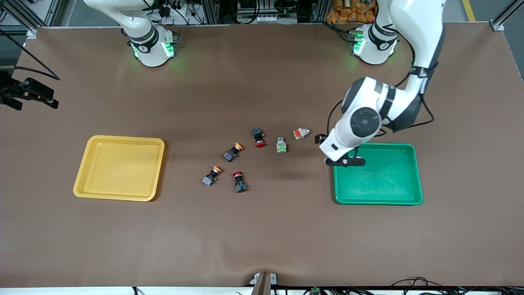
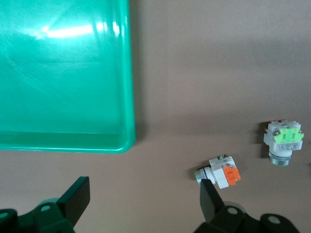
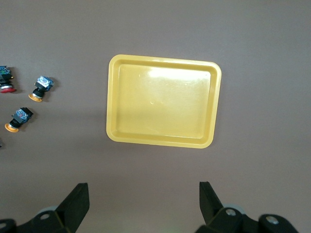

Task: Place green and yellow buttons in trays
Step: 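Move the left gripper from the green tray toward the buttons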

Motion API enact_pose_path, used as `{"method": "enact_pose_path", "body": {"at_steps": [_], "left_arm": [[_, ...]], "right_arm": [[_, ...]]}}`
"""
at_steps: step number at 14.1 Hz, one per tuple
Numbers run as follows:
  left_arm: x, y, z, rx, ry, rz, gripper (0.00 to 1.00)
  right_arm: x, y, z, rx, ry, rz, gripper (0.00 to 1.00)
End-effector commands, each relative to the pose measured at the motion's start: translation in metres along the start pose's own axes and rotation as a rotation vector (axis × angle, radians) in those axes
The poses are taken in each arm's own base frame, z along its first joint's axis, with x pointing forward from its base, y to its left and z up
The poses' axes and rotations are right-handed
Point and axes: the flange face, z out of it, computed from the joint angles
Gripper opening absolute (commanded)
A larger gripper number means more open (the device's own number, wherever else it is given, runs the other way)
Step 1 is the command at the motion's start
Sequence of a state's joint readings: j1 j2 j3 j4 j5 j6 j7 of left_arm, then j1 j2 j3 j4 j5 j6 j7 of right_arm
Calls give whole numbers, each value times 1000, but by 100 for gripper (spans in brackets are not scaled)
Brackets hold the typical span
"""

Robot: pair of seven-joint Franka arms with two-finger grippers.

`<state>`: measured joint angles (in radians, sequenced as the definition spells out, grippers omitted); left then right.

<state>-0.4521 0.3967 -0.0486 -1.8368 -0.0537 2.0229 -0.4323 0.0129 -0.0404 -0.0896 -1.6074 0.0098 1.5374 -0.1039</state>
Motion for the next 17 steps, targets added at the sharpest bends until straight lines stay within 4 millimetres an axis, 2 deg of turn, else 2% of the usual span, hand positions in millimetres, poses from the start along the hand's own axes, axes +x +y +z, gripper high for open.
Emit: {"method": "enact_pose_path", "body": {"at_steps": [1, 3, 4, 7, 9, 11, 13, 15, 17], "left_arm": [[-14, 6, 4, -4, 26, -3, 100], [-20, 18, 11, 1, 24, -10, 100], [-31, 34, 27, 6, 28, -17, 100], [-46, 52, 57, -3, 61, -23, 100], [-69, 80, 91, -11, 94, -19, 100], [-81, 84, 100, -3, 94, 1, 100], [-106, 102, 119, 6, 100, 39, 100], [-106, 95, 131, -7, 136, 59, 100], [-97, 89, 129, -3, 144, 52, 100]], "right_arm": [[1, 5, -2, 1, 2, 7, 100], [1, 5, -2, 1, 2, 7, 100], [1, 4, -2, 3, 3, 7, 100], [4, 6, 3, 2, -5, 10, 100], [4, 8, 4, 2, -8, 14, 100], [4, 5, 4, 4, -10, 12, 100], [4, 5, 3, 4, -10, 13, 100], [4, 5, 3, 3, -8, 13, 100], [4, 5, 2, 3, -7, 12, 100]]}}
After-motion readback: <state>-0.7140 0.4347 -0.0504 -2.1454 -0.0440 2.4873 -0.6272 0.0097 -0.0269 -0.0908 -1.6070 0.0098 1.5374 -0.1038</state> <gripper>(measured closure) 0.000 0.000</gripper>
